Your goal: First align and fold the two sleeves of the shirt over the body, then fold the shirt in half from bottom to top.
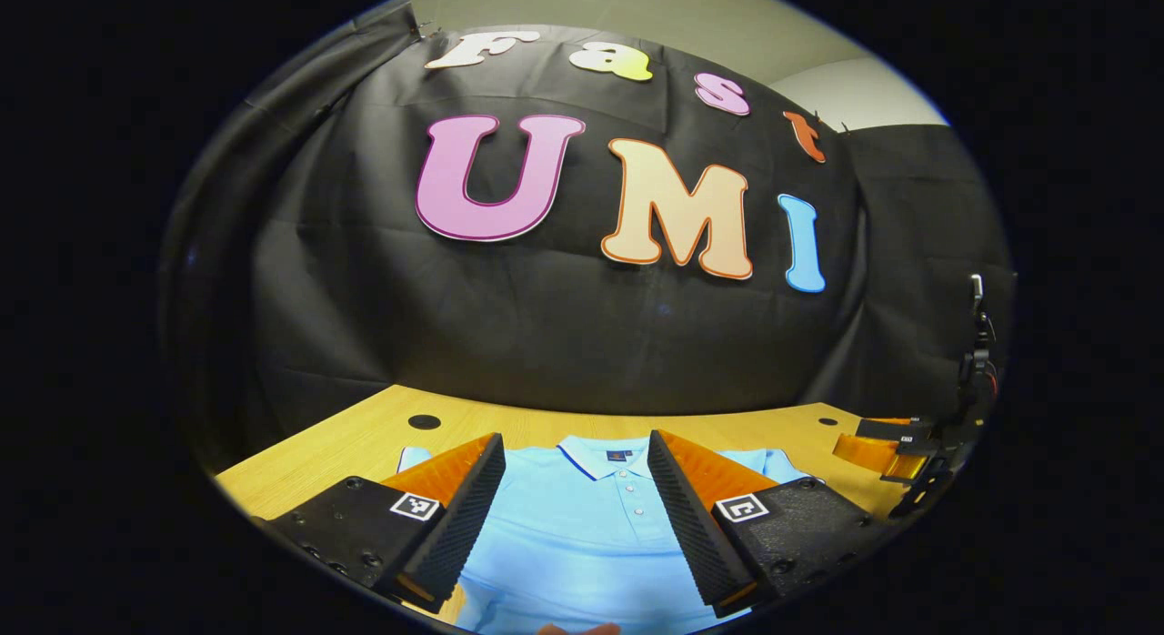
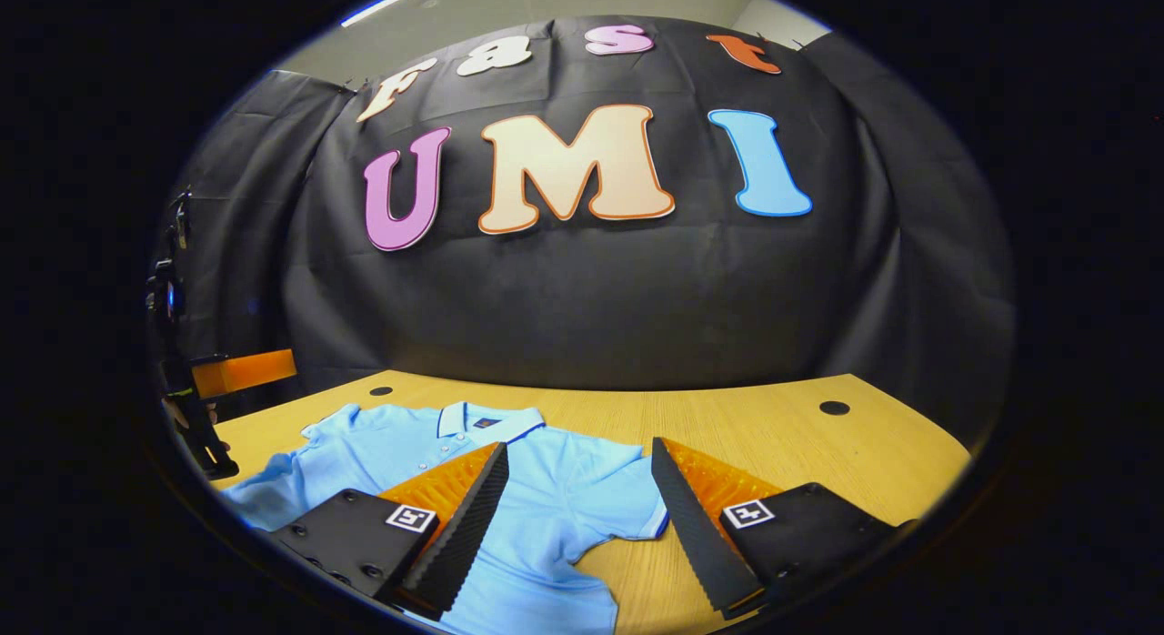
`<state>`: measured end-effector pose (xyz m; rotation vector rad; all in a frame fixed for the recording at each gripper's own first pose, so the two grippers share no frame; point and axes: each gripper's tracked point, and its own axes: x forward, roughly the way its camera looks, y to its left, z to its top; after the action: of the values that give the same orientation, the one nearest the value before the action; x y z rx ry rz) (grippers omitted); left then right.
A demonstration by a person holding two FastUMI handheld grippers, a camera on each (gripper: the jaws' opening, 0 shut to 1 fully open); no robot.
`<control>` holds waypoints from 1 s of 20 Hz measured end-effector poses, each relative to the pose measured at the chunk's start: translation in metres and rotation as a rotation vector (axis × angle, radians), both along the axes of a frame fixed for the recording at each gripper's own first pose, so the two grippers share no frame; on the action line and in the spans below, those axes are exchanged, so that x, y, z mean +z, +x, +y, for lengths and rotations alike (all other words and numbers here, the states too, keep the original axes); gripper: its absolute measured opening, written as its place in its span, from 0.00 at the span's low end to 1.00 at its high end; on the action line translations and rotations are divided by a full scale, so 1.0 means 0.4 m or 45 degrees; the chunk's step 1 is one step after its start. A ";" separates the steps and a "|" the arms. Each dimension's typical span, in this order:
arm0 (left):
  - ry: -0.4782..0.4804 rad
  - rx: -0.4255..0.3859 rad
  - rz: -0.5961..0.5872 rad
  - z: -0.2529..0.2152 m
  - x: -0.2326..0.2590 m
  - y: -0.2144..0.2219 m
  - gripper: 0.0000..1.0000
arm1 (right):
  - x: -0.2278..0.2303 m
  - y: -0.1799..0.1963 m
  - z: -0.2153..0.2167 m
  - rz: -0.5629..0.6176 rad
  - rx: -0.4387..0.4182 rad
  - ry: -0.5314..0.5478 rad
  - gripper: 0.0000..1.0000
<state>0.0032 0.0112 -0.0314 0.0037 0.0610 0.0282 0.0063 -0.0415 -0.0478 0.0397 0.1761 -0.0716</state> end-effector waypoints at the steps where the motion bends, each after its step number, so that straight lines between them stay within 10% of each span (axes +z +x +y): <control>1: -0.003 -0.003 -0.002 0.000 0.000 -0.001 0.94 | 0.003 0.007 -0.008 0.019 -0.005 0.003 0.98; 20: -0.026 0.025 0.037 0.025 -0.024 0.011 0.94 | -0.299 0.138 -0.134 0.793 -0.115 0.129 0.94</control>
<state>0.0077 0.0210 -0.0410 -0.0169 0.0903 0.0472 0.0615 -0.0950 -0.1673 0.1261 0.8010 -0.1642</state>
